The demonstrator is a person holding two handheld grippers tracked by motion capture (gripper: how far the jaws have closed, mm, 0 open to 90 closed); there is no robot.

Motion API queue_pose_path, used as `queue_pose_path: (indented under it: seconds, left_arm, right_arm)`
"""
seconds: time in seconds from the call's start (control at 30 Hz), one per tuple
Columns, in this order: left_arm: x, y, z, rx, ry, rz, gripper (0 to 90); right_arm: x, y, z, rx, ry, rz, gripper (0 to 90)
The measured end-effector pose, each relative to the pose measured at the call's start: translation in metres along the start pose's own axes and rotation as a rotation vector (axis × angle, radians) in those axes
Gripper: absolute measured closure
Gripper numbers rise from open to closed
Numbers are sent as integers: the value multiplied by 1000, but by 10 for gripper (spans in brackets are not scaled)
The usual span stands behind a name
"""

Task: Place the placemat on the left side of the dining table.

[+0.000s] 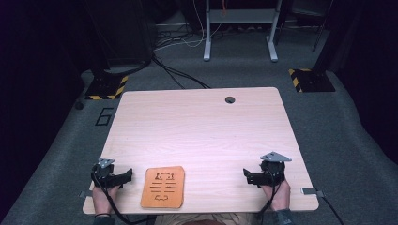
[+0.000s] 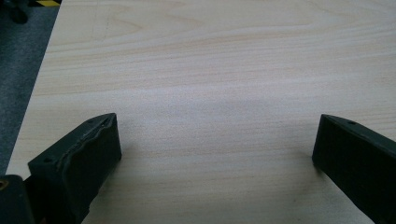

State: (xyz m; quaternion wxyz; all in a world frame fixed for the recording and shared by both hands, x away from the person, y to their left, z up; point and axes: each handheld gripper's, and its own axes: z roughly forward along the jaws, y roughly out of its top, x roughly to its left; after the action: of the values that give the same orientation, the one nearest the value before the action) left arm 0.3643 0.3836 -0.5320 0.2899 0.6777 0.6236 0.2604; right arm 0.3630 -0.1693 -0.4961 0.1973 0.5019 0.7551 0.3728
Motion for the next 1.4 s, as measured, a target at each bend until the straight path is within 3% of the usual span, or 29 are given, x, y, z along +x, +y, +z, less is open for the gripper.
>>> queue_pose_path:
  seconds: [1.4]
  left_arm:
    - [0,0,0,-3,1,-1,11]
  right_arm:
    - [105,53,45,54,253,-228,0]
